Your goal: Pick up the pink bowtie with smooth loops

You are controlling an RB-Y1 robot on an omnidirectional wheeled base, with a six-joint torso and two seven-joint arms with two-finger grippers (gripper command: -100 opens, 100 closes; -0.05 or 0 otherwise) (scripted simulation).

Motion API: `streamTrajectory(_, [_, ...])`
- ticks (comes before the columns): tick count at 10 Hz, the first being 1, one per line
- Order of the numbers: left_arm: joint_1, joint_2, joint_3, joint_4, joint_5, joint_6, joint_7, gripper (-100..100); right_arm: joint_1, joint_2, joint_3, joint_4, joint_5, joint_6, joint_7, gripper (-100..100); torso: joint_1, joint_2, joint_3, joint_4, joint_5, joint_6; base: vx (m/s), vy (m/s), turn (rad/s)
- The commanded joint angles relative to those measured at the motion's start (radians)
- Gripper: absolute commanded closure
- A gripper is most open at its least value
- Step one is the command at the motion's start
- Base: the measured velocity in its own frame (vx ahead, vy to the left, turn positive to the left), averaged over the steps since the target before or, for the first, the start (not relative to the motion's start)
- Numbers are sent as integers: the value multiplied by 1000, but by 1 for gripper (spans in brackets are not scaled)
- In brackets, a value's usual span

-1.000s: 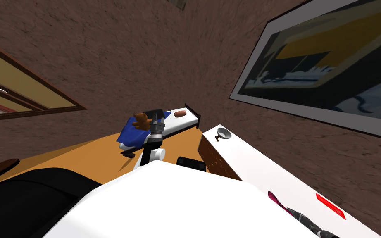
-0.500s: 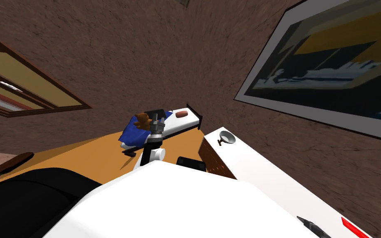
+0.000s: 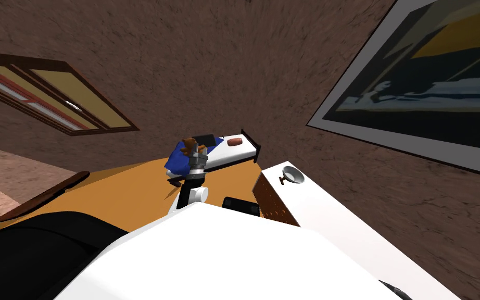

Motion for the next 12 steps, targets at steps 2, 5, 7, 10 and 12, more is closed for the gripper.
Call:
streamTrajectory(2, [0, 0, 0, 0, 0, 0, 0, 0, -28, 36, 16, 58, -12, -4, -14, -100, -1, 0, 0, 0, 0, -1, -118, -13, 252])
streamTrajectory(5, [0, 0, 0, 0, 0, 0, 0, 0, -25, 33, 11, 54, -15, -7, -1, 100, 0, -7, -4, -1, 0, 0, -19, -2, 7])
streamTrajectory(7, [0, 0, 0, 0, 0, 0, 0, 0, -26, 33, 10, 54, -15, -6, -2, 100, -1, -8, -5, -2, -1, 0, 0, 0, 0])
streamTrajectory(10, [0, 0, 0, 0, 0, 0, 0, 0, -14, 17, 9, 27, -3, -1, -10, 100, -1, -9, -5, -2, -1, 0, 18, 2, -67])
streamTrajectory(12, [1, 0, 0, 0, 0, 0, 0, 0, 0, -2, 3, -4, 6, 1, -6, 100, 0, -13, -8, -3, 0, 2, 102, 3, -238])
